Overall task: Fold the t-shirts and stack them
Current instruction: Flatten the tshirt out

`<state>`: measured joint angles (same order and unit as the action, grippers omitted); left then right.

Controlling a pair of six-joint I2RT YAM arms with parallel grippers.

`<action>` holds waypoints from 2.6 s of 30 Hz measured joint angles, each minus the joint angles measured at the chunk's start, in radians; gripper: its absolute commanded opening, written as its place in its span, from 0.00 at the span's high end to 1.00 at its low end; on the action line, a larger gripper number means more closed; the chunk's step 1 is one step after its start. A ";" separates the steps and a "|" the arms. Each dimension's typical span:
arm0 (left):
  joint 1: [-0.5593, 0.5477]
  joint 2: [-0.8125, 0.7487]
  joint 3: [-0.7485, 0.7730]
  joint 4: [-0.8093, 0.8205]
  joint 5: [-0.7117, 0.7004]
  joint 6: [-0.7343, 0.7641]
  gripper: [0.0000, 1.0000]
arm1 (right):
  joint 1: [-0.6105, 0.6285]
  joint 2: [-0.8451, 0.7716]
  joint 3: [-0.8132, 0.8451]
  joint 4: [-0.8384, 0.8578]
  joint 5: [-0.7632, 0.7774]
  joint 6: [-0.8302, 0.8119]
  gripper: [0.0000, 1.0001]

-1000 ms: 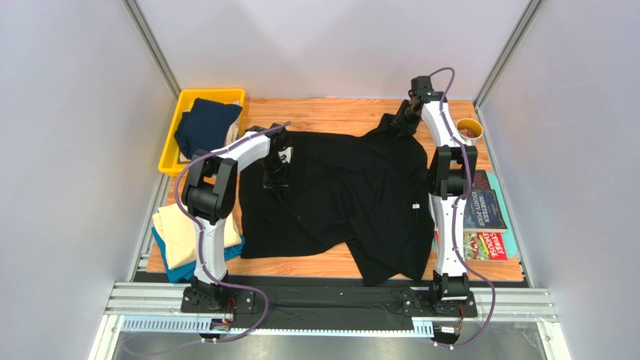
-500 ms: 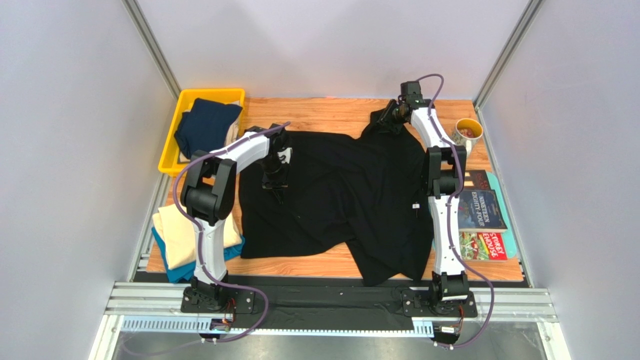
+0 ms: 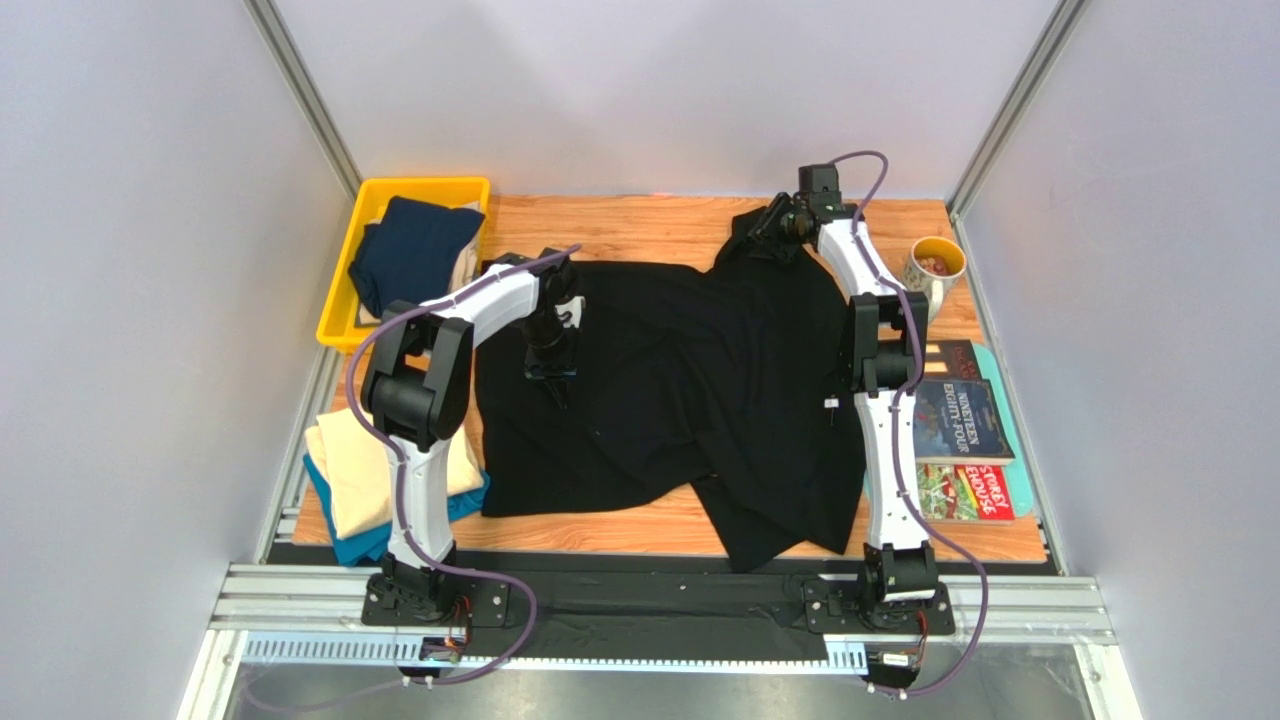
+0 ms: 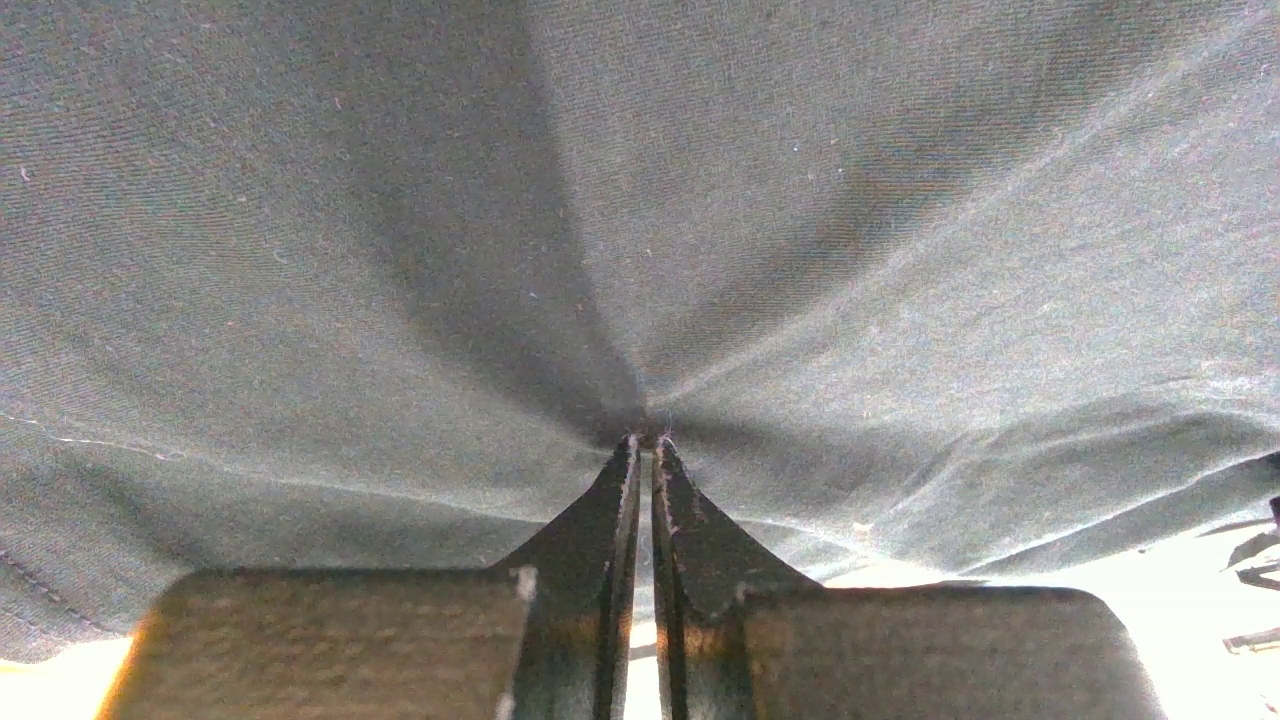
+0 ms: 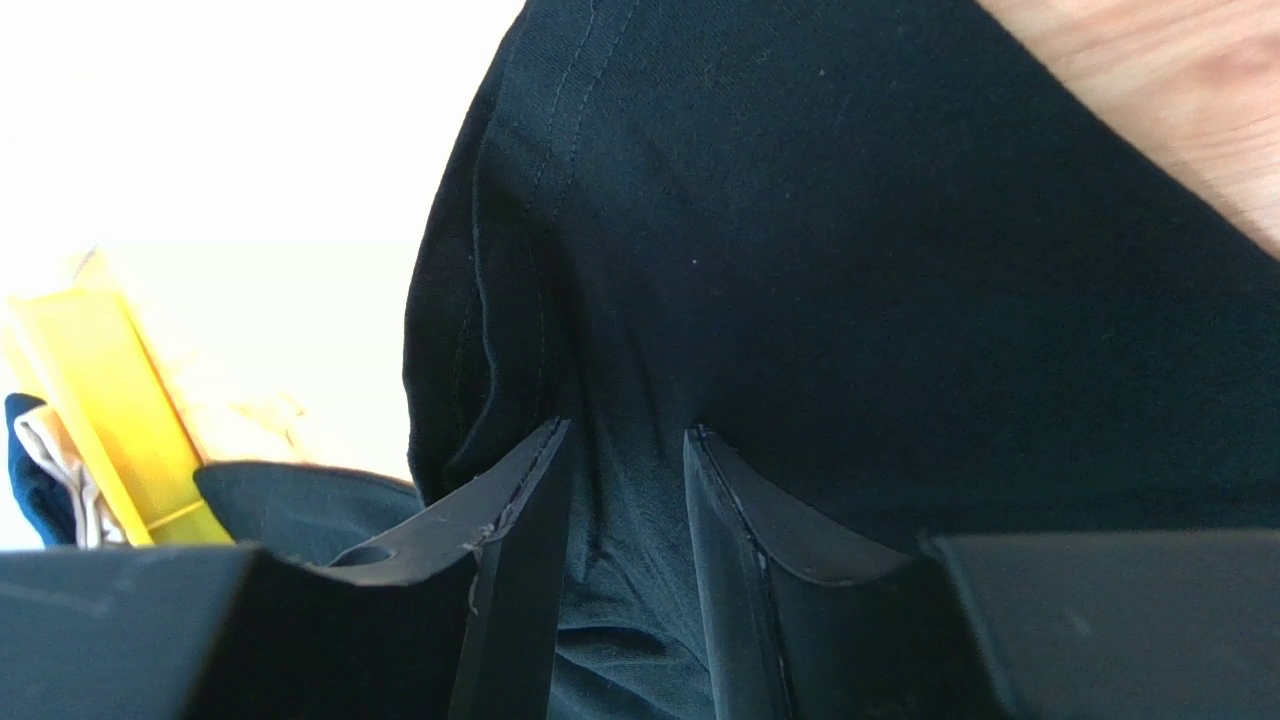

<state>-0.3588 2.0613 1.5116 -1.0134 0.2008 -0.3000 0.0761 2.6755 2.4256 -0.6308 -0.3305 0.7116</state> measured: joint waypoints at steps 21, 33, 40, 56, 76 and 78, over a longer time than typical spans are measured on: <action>0.000 0.009 0.000 -0.015 0.006 0.024 0.94 | -0.149 -0.147 -0.196 -0.065 0.072 -0.073 0.53; 0.000 0.028 -0.003 -0.018 0.031 0.045 0.94 | -0.142 -0.147 -0.069 -0.076 0.034 -0.073 0.51; 0.000 0.028 -0.019 -0.016 0.046 0.045 0.98 | -0.145 -0.147 -0.105 -0.104 0.042 -0.084 0.56; 0.000 -0.032 -0.135 0.000 0.072 0.044 1.00 | -0.143 -0.024 0.003 -0.135 0.009 -0.060 0.62; -0.001 -0.026 -0.026 0.004 0.021 0.043 0.85 | -0.163 -0.086 -0.132 0.150 -0.112 0.051 0.50; -0.001 -0.014 0.019 0.006 0.021 0.041 0.78 | -0.188 -0.127 -0.161 0.151 -0.106 0.049 0.49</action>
<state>-0.3595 2.0468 1.5307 -1.0073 0.2222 -0.2592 -0.1123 2.5488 2.2650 -0.4797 -0.4370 0.7609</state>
